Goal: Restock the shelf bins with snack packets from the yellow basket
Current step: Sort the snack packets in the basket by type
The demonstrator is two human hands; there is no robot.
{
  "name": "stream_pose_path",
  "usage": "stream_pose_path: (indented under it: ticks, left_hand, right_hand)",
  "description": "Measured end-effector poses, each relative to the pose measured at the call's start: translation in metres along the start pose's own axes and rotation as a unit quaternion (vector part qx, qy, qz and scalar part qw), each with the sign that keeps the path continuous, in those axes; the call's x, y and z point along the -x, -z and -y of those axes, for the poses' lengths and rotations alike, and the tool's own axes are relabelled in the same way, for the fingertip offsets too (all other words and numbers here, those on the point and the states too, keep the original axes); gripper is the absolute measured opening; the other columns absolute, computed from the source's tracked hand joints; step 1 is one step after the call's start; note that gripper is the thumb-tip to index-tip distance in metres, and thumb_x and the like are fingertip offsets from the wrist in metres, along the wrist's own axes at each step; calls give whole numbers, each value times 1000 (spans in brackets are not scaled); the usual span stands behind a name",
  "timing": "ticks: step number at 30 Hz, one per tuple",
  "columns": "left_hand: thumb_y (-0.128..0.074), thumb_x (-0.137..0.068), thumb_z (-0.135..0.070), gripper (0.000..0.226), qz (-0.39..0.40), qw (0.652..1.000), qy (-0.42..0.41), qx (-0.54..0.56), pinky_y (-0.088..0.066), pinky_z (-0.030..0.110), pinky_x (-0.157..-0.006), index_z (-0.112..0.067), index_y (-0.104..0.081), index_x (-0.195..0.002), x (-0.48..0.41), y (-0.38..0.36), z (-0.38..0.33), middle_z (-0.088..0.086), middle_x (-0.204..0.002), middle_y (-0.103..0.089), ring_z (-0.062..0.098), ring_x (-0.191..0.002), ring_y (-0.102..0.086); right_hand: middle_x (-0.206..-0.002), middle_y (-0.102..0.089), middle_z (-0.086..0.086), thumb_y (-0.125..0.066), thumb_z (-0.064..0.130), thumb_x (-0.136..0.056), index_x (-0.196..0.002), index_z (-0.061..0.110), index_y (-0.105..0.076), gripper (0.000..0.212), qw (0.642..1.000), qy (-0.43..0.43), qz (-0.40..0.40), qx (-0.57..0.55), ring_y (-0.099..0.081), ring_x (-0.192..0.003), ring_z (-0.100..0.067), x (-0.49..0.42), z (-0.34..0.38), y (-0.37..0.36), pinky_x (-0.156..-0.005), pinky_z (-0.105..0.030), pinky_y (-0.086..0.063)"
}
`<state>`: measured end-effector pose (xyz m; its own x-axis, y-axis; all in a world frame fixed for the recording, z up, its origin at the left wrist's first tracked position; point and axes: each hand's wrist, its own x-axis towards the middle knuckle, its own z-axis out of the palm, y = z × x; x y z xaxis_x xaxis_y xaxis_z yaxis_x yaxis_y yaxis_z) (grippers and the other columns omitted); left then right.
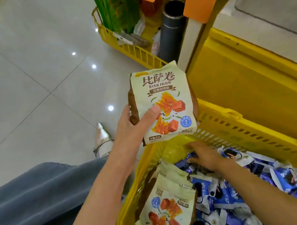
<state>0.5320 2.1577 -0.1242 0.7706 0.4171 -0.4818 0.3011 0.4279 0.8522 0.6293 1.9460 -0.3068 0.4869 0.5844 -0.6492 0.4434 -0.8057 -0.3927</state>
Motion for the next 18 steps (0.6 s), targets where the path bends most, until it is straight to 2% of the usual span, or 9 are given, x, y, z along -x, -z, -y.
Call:
stream_pose_path:
  ticks: [3, 6, 11, 14, 16, 18]
  left_hand:
    - [-76, -69, -38, 62, -2, 1000, 6, -6, -53, 43, -84, -15, -53, -122, -10, 0, 1, 6, -108, -70, 26, -93, -69]
    - [-74, -69, -39, 62, -5, 1000, 11, -7, -55, 42, -82, -14, -53, -122, -15, -1, 5, 5, -108, -70, 25, -93, -69]
    - [-72, -65, -39, 64, 5, 1000, 20, -5, -58, 37, -75, -15, -53, -121, -10, -3, 11, 3, -105, -71, 23, -91, -70]
    - [-72, -61, -41, 65, 7, 1000, 18, -3, -58, 33, -71, -17, -54, -118, -7, -3, 12, 2, -103, -72, 22, -89, -70]
    - [-72, -60, -42, 66, 11, 1000, 16, -3, -58, 35, -72, -18, -53, -118, -4, -4, 11, 2, -103, -72, 22, -89, -70]
    - [-73, -59, -41, 65, 15, 1000, 12, -1, -58, 35, -72, -19, -53, -117, -1, -6, 8, 2, -103, -72, 23, -89, -70]
  right_hand:
    - [-142, -33, -6, -60, 48, -85, -141, 20, -32, 69, 995, 24, 33, 87, -34, -128, -26, -12, -8, -7, -103, -36, -35]
    - [-140, -36, -5, -61, 56, -81, -141, 25, -31, 74, 991, 40, 79, 103, -36, -126, -26, -18, -15, -11, -100, -39, -39]
    - [-126, -45, -6, -53, 64, -81, -131, 26, -45, 64, 960, 76, 107, 249, -35, -122, -27, -20, -17, -18, -92, -38, -33]
    - [-133, -43, -8, -56, 57, -84, -137, 23, -39, 66, 967, 86, 138, 197, -41, -121, -28, -18, -16, -10, -92, -36, -39]
    - [-139, -42, -7, -55, 54, -86, -142, 23, -32, 69, 970, 90, 131, 186, -46, -122, -27, -15, -18, 0, -92, -33, -42]
    - [-133, -51, -7, -53, 54, -87, -142, 22, -31, 67, 974, 86, 98, 188, -52, -115, -26, -9, -18, 10, -80, -28, -41]
